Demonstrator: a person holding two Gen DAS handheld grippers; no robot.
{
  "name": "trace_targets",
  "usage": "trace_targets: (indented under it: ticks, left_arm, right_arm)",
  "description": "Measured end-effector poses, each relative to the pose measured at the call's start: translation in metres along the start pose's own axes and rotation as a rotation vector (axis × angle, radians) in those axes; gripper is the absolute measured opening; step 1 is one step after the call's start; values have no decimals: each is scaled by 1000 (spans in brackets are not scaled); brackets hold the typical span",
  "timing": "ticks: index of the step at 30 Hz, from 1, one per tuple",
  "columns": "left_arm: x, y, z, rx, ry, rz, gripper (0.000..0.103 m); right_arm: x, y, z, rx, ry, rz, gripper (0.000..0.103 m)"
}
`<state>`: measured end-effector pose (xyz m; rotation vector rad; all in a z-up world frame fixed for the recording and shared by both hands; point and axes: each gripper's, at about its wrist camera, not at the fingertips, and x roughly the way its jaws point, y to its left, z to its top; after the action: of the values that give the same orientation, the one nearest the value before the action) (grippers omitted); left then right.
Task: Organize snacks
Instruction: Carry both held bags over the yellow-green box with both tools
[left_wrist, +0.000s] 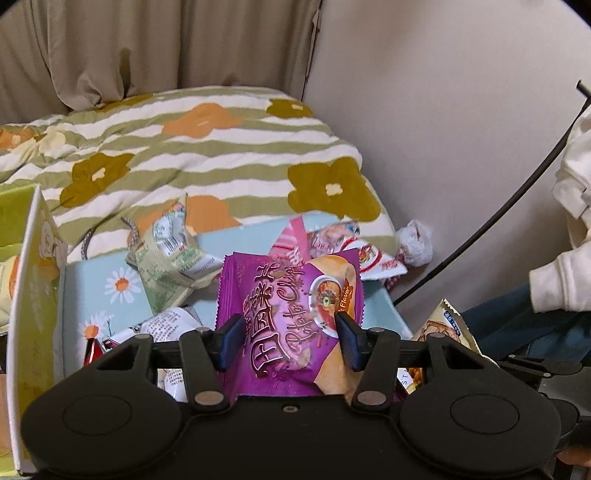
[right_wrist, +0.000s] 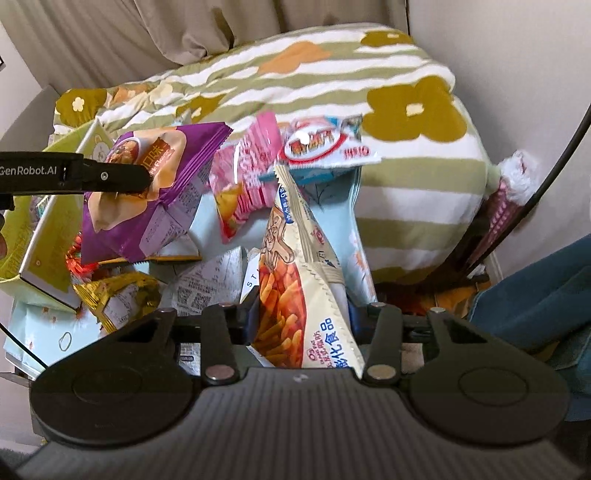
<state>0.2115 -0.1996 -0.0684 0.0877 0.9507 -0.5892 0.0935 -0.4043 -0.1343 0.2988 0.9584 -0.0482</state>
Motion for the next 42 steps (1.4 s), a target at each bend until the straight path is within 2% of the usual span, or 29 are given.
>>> trace_targets:
  ticks: [12, 21, 26, 31, 37, 42]
  left_arm:
    - [-65, 3, 1, -82, -149, 55, 57]
    - [-118, 33, -12, -175, -242, 171, 57]
    - [-144, 67, -19, -225, -282, 239, 57]
    - [-171, 110, -28, -251, -308, 298, 57]
    - [-192, 172, -38, -268, -300, 353, 57]
    - [-196, 227, -49, -283, -251, 383, 57]
  right_arm:
    - [-46, 11, 33, -102, -110, 14, 58]
    - [-58, 53, 59, -208, -173, 116, 58]
    - [-59, 95, 76, -226, -204, 180, 58]
    - [-60, 156, 89, -257, -236, 250, 58]
    - [-48, 237, 101, -246, -229, 306, 58]
    - [-23, 300, 102, -244, -190, 318, 58]
